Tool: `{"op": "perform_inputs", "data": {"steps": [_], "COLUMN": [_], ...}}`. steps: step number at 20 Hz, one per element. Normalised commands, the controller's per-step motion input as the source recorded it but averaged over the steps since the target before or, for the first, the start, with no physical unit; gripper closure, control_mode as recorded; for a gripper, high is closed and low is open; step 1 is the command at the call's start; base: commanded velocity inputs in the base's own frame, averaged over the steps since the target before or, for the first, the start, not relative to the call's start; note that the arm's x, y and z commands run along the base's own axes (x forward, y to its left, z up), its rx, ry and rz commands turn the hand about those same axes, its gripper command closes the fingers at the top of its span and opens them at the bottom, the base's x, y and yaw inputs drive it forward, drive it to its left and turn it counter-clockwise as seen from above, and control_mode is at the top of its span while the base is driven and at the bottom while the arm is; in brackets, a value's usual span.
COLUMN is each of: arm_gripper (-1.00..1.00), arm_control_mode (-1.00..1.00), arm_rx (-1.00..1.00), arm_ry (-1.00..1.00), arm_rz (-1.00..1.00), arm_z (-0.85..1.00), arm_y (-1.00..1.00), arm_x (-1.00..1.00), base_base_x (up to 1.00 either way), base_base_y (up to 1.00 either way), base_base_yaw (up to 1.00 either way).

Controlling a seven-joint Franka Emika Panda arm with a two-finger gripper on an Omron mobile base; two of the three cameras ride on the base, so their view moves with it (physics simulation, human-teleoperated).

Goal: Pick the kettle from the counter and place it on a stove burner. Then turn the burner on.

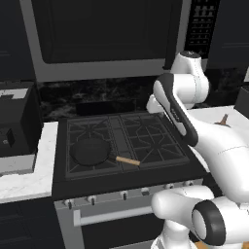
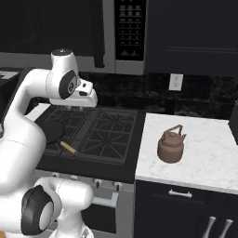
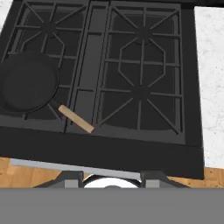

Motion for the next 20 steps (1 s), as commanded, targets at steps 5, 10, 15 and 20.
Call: {"op": "perform_inputs", "data": {"steps": [5, 10, 15, 20], "arm_gripper": [-1.00, -1.00, -1.00, -1.00], "arm_control_mode": [-1.00, -1.00, -1.00, -1.00], "arm_rx": [0.03, 0.13, 0.20, 0.22], "arm_ry": [-0.03, -0.15, -0.03, -0.06], "arm_rz": [-0.08, -0.31, -0.34, -0.30], "arm_z": [0.00, 0.00, 0.00, -0.02], "arm_y": [-0.33, -1.00, -1.00, -1.00], "arm_x": [-0.10, -0.34, -0.14, -0.10], "base_base_x": [0.00, 0.00, 0.00, 0.00], "base_base_y": [0.00, 0.00, 0.00, 0.00], "base_base_yaw": [0.00, 0.00, 0.00, 0.00]}}
